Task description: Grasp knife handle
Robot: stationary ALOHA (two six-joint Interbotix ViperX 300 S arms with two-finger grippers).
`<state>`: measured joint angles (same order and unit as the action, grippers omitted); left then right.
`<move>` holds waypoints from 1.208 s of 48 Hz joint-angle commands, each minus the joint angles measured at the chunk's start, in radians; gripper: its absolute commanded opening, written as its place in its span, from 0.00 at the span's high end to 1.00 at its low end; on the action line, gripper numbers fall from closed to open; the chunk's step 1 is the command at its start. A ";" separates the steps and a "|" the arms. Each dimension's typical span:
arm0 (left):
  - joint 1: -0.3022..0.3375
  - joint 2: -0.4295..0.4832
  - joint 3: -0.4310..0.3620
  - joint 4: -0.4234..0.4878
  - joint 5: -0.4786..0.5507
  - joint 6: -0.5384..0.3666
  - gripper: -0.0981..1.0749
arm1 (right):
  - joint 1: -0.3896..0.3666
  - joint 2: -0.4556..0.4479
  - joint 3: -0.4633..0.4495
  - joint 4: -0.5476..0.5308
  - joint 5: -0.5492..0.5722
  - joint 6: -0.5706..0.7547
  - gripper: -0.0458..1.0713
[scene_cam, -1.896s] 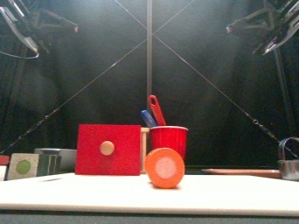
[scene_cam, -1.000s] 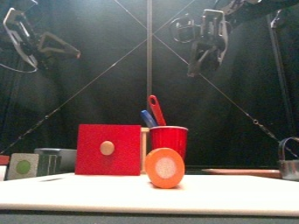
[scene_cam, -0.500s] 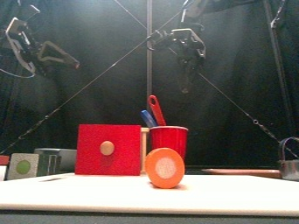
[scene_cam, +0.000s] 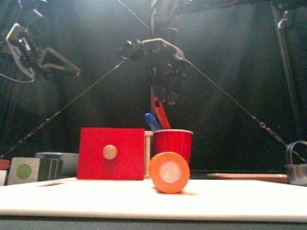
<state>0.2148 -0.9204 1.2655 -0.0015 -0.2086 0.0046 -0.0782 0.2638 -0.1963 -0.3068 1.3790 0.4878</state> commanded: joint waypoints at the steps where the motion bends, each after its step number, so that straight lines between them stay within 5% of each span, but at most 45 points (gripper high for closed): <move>1: 0.003 0.005 -0.014 0.003 -0.005 0.002 0.88 | -0.006 0.006 -0.063 -0.021 0.028 0.005 0.09; 14: 0.005 0.006 -0.008 0.002 -0.006 0.000 0.88 | -0.009 0.098 -0.153 -0.034 0.084 0.012 0.12; 23: 0.012 0.006 -0.002 0.000 -0.006 0.000 0.88 | -0.014 0.129 -0.187 -0.044 0.106 0.014 0.24; 36: 0.012 0.006 0.003 -0.002 -0.006 -0.002 0.88 | -0.035 0.135 -0.187 -0.061 0.121 0.008 0.45; 58: 0.014 0.006 0.020 -0.002 -0.006 -0.005 0.88 | -0.029 0.089 -0.199 -0.135 0.233 -0.002 0.58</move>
<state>0.2255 -0.9204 1.3008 -0.0015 -0.2071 0.0015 -0.1074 0.4157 -0.3651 -0.4234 1.5938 0.4863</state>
